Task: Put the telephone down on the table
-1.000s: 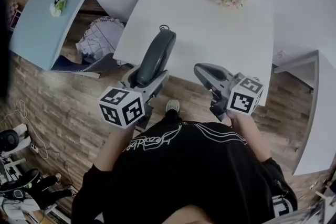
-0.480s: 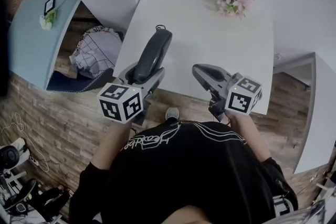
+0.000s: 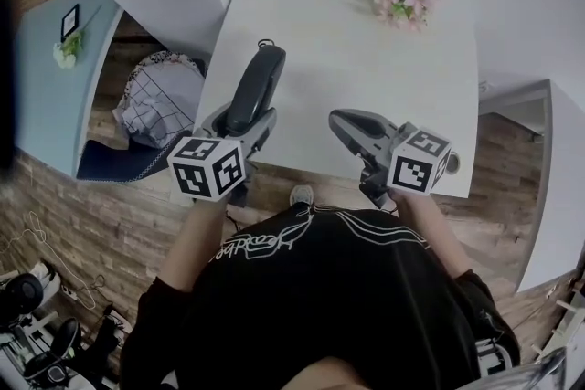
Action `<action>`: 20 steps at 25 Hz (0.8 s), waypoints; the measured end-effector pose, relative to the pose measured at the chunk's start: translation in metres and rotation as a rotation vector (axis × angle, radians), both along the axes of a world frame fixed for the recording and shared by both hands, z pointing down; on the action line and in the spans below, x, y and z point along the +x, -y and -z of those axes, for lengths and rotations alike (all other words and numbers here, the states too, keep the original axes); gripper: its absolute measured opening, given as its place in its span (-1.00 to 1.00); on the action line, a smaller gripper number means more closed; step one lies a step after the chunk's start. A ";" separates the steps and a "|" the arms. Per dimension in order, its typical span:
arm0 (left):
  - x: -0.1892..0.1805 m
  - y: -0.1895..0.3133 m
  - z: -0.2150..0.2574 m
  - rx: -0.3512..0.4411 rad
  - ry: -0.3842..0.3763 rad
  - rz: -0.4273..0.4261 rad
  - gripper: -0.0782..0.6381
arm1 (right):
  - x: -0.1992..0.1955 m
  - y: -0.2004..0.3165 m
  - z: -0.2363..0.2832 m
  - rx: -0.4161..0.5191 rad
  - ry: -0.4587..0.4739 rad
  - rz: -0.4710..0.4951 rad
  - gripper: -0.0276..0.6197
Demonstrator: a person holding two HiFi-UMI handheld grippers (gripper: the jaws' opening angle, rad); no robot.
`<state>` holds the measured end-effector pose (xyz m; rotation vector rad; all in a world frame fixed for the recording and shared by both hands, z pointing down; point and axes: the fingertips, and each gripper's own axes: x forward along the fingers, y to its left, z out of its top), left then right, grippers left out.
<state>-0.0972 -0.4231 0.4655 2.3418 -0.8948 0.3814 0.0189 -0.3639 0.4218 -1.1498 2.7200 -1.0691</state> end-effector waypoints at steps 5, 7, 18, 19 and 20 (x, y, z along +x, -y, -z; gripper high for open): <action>0.008 0.019 -0.028 -0.030 0.039 0.000 0.02 | 0.013 0.008 -0.019 -0.044 0.001 -0.030 -0.79; 0.014 0.025 -0.039 -0.042 0.049 -0.005 0.02 | 0.017 0.011 -0.024 -0.054 0.001 -0.042 -0.79; 0.038 0.048 -0.096 -0.124 0.070 0.010 0.02 | 0.040 0.013 -0.058 -0.134 0.005 -0.103 -0.79; 0.040 0.048 -0.100 -0.127 0.072 0.012 0.02 | 0.043 0.013 -0.060 -0.138 0.009 -0.110 -0.79; 0.041 0.049 -0.103 -0.130 0.075 0.015 0.02 | 0.045 0.013 -0.062 -0.142 0.013 -0.116 -0.79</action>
